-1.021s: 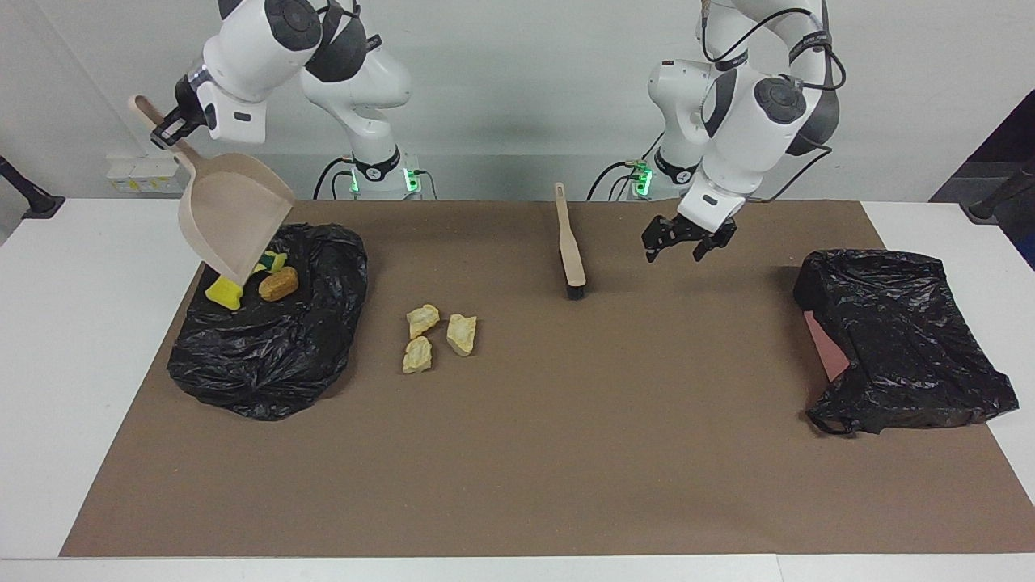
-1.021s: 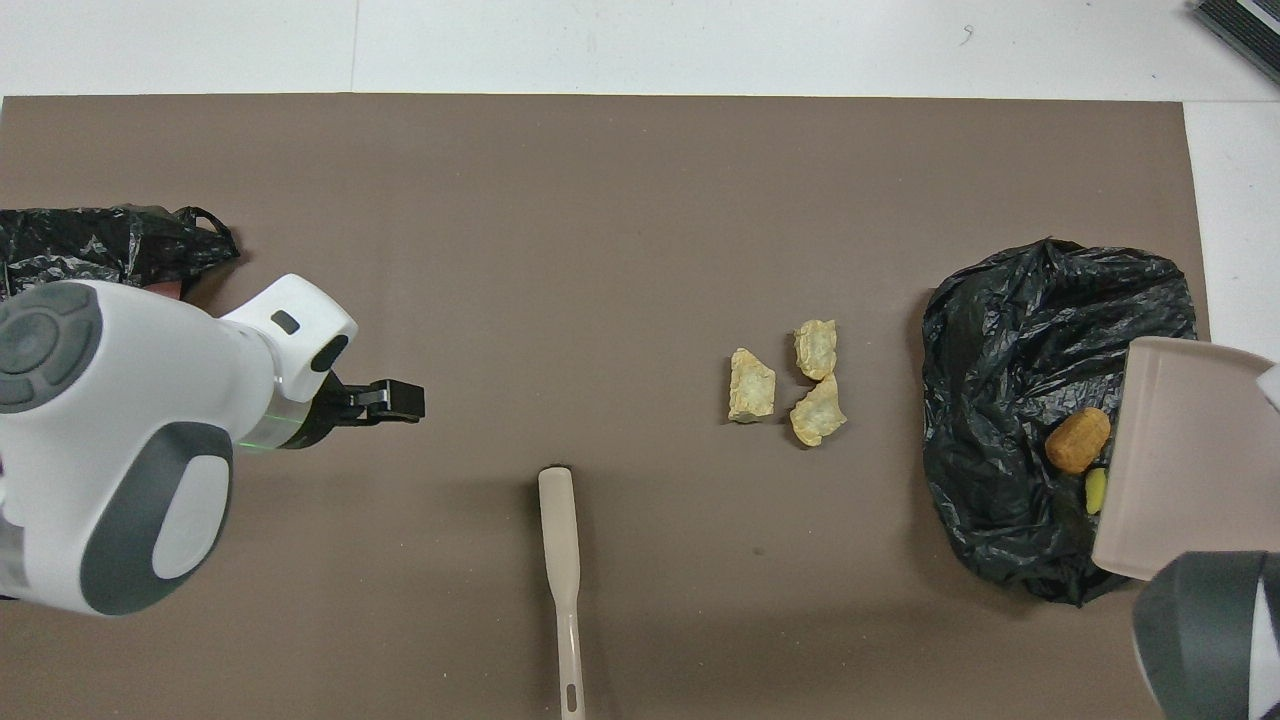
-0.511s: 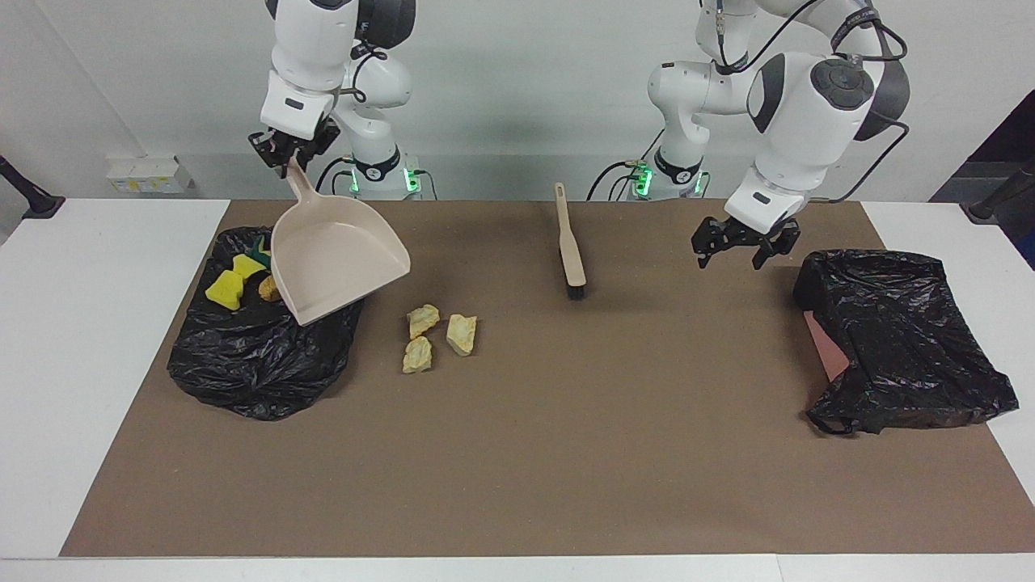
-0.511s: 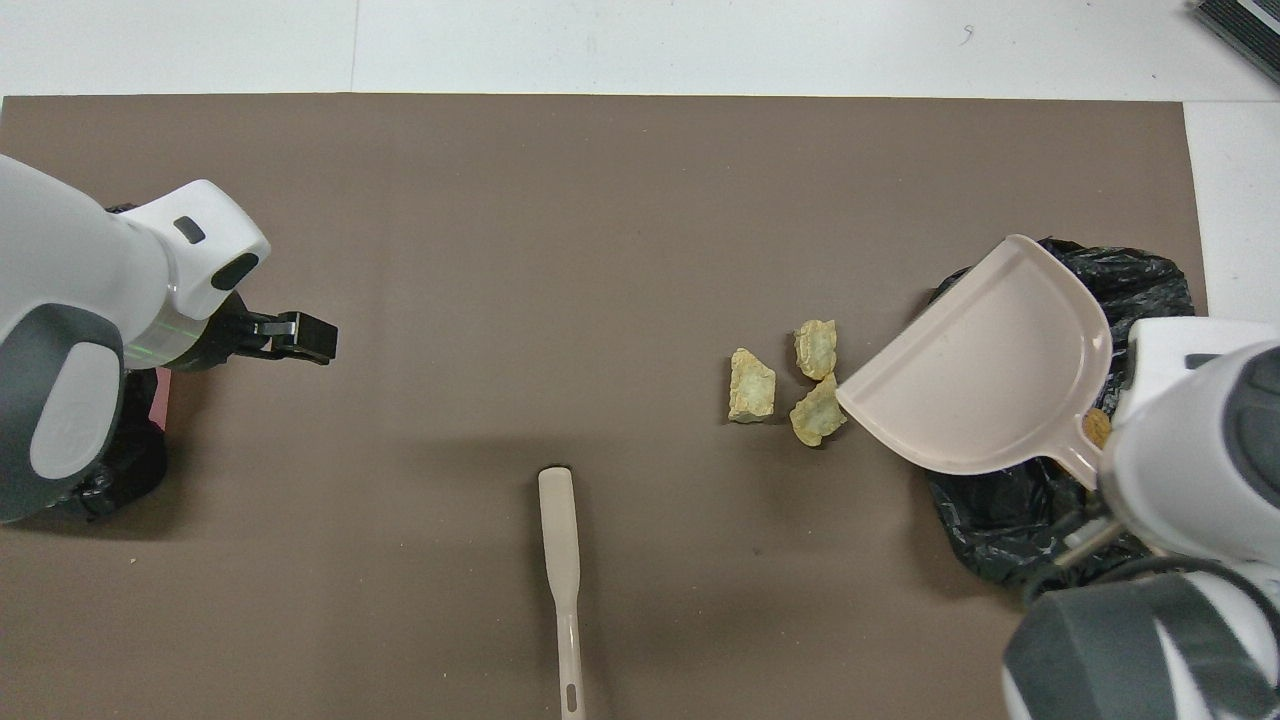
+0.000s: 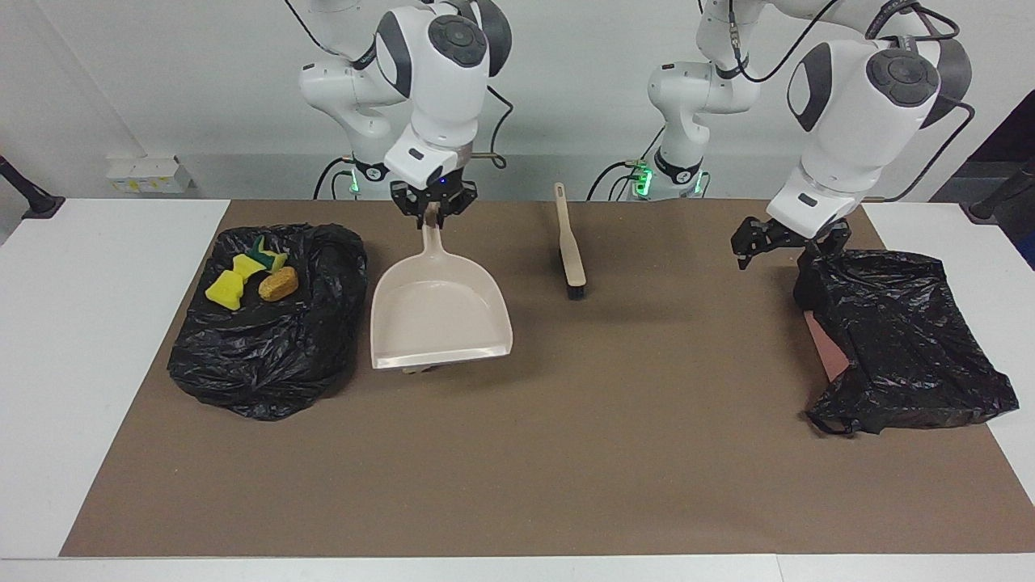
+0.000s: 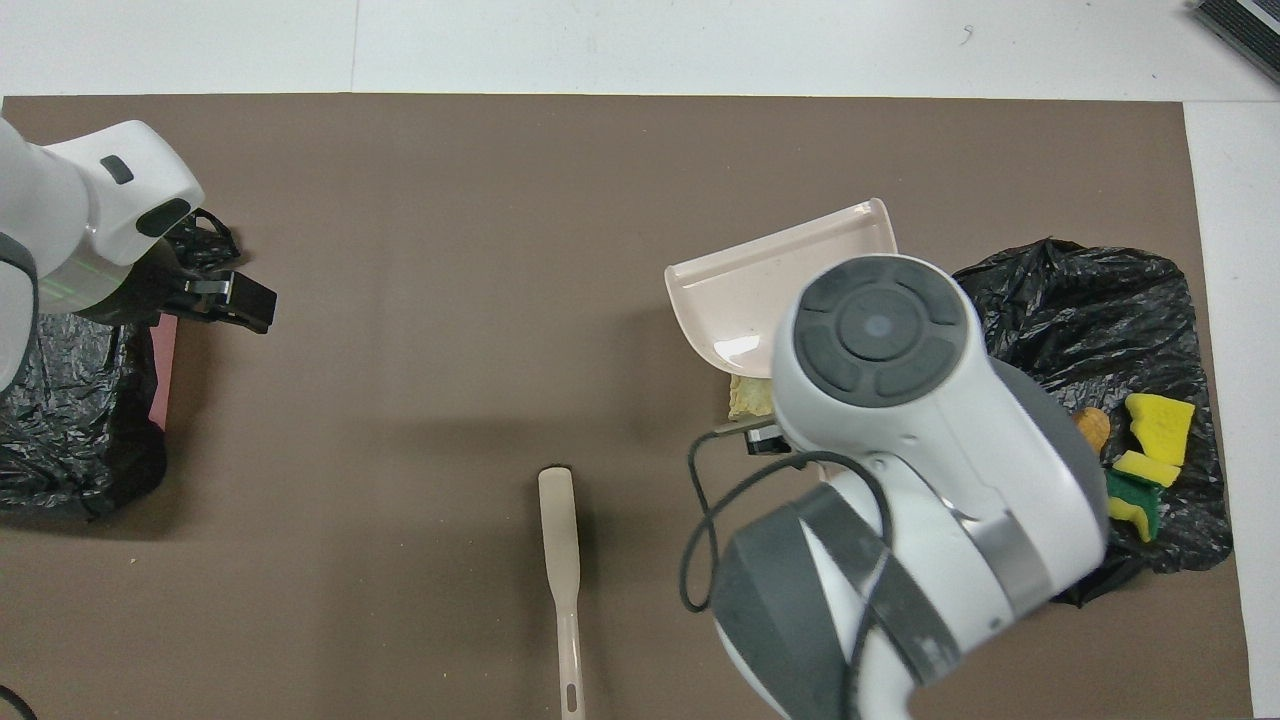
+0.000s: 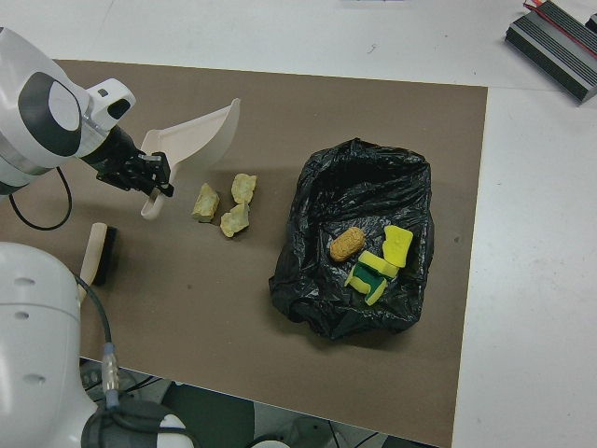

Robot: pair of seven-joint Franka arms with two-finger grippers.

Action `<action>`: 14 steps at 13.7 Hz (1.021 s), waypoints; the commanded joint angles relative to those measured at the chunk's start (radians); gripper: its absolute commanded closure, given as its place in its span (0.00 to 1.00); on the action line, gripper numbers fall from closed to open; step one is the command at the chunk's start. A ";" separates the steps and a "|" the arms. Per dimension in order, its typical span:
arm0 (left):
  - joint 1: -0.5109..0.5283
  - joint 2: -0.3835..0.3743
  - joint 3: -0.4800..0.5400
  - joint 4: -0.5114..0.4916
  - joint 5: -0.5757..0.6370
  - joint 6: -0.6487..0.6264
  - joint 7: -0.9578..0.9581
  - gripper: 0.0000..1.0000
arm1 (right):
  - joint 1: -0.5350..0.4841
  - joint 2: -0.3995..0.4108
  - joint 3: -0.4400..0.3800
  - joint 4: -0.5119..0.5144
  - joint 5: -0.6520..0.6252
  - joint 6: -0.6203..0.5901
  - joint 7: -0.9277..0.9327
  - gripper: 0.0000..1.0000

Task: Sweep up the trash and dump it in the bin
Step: 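Bring the dustpan back to the table center with the right gripper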

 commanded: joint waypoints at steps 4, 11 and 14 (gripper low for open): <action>0.021 0.017 -0.009 0.027 0.007 0.062 0.006 0.00 | 0.161 0.291 -0.003 0.220 0.042 0.255 0.353 1.00; 0.029 0.017 -0.011 0.024 0.000 0.038 0.015 0.00 | 0.253 0.498 -0.010 0.344 0.022 0.398 0.384 1.00; 0.029 0.015 -0.011 0.024 -0.010 0.033 0.015 0.00 | 0.240 0.524 -0.009 0.329 0.008 0.475 0.381 0.92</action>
